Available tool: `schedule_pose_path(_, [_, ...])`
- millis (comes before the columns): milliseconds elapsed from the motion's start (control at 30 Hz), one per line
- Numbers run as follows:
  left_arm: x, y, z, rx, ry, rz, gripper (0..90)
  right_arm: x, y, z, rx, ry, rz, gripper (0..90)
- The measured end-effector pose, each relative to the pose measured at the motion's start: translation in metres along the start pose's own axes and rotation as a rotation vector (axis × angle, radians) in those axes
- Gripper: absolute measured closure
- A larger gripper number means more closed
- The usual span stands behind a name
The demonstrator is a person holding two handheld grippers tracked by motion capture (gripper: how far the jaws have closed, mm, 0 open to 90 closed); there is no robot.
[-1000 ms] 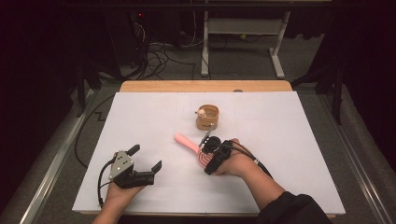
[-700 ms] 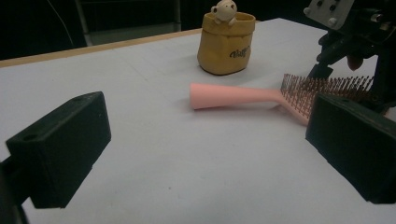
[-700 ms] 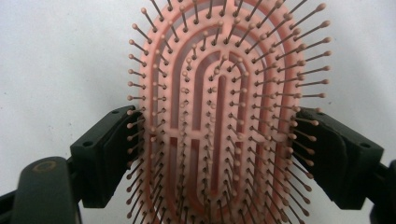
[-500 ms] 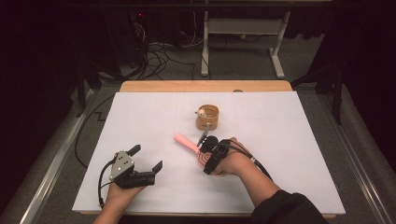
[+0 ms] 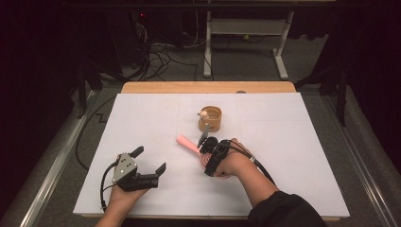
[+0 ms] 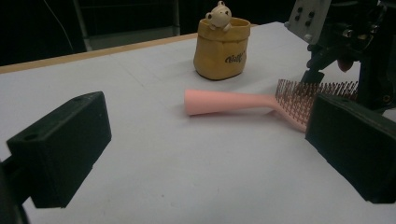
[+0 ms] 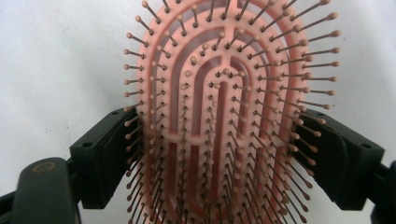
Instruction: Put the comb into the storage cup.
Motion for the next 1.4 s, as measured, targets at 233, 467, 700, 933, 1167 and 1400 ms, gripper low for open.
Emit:
schedule_pose_path(233, [-0.0013, -0.0008, -0.0005, -0.002, 0.004, -0.005, 1.1, 0.0003, -0.0007, -0.0003, 0.001, -0.001, -0.003, 17.2])
schedule_pose_path(467, [-0.0023, -0.0001, -0.0016, 0.006, 0.007, -0.008, 1.3, -0.0005, -0.0013, -0.0002, 0.003, -0.001, -0.004, 19.4])
schedule_pose_path(700, [-0.0021, 0.0004, -0.0005, 0.008, 0.004, -0.012, 1.3, -0.0013, -0.0002, 0.0015, 0.014, 0.002, -0.009, 20.6])
schedule_pose_path(933, [-0.0014, 0.0008, 0.0011, 0.005, 0.003, -0.008, 1.3, -0.002, 0.0003, 0.0022, 0.004, -0.006, -0.017, 20.8])
schedule_pose_path(1167, [0.0002, 0.0012, 0.0019, 0.003, 0.0, -0.006, 1.3, -0.0031, 0.0008, 0.0026, -0.008, -0.021, -0.031, 20.9])
schedule_pose_path(1400, [0.0004, 0.0014, 0.0024, 0.002, 0.001, -0.003, 1.4, -0.0062, 0.0015, 0.0056, -0.016, -0.024, -0.036, 20.9])
Point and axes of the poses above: each handheld gripper's, and its own axes: z roughly backward along the jaws, y roughly out of its underside, x roughly to its left, the point moved 6 cm from there along -z, roughly forward along the jaws, and after that the axes turned 13 degrees about y, right-handed, at the moved point
